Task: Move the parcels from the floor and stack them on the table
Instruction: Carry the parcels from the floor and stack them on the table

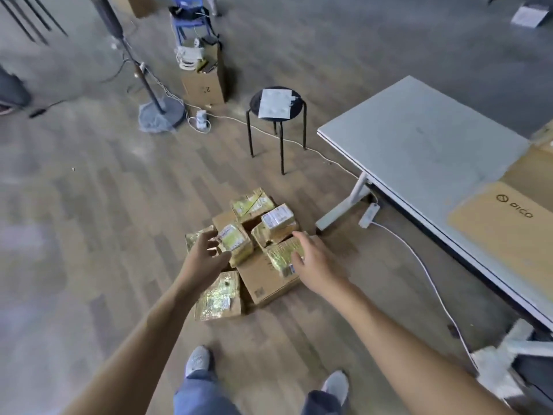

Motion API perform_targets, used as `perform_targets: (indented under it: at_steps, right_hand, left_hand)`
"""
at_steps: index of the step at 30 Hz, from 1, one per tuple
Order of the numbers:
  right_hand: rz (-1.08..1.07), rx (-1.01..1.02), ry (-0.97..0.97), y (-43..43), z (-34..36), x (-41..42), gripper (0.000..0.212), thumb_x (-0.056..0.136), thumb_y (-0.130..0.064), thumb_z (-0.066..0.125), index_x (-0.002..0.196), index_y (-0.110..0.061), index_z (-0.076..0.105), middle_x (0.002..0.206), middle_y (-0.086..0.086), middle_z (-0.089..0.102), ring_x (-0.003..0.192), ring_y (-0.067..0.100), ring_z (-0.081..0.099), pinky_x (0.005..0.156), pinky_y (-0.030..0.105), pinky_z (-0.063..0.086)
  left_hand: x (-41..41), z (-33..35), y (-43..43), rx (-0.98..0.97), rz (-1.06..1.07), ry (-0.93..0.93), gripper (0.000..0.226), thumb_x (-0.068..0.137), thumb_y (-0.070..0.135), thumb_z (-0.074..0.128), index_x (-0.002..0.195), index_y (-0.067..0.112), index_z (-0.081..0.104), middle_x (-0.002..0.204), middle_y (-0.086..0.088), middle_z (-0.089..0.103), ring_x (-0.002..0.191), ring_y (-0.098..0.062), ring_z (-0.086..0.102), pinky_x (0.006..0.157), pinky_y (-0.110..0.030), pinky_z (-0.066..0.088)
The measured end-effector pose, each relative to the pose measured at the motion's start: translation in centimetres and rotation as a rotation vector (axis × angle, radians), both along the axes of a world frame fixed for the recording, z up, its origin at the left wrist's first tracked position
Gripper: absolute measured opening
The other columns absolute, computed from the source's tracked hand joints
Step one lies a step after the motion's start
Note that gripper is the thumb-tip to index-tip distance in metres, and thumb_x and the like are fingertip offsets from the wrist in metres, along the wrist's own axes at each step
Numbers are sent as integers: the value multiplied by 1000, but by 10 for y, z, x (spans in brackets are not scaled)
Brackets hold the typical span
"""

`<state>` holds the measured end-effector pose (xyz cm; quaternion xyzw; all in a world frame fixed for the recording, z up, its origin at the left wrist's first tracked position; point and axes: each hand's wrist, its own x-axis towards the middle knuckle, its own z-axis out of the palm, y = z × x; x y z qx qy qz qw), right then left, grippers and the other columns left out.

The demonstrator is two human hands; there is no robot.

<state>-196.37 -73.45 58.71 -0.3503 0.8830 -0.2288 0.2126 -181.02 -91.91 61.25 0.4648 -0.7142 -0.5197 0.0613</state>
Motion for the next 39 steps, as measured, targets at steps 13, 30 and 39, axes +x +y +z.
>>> perform_targets:
  at_steps: [13,30,39]
  right_hand:
    - [-217,195,-389,-167,-182,110,51,101,-37,41,150,-25,29,149,3,41,128,21,49,99,36,45]
    - [-294,386,-589,-199,-636,169,63,99,-48,40,152,-18,25,154,4,37,132,25,46,97,34,42]
    - [-390,234,-573,-209,-597,174,45,96,-30,50,140,-20,46,138,3,49,118,18,52,86,23,40]
  left_hand:
    - [95,-193,-196,178,-126,-236,49,87,17,61,133,19,44,114,0,53,102,-15,56,61,-16,41]
    - [165,-650,-215,343,-16,-596,73,88,24,58,149,10,21,142,-12,43,112,-26,52,80,-30,38]
    - [173,-607,-213,604,124,-510,40,76,19,68,112,4,58,100,-15,66,84,-24,63,76,-39,52]
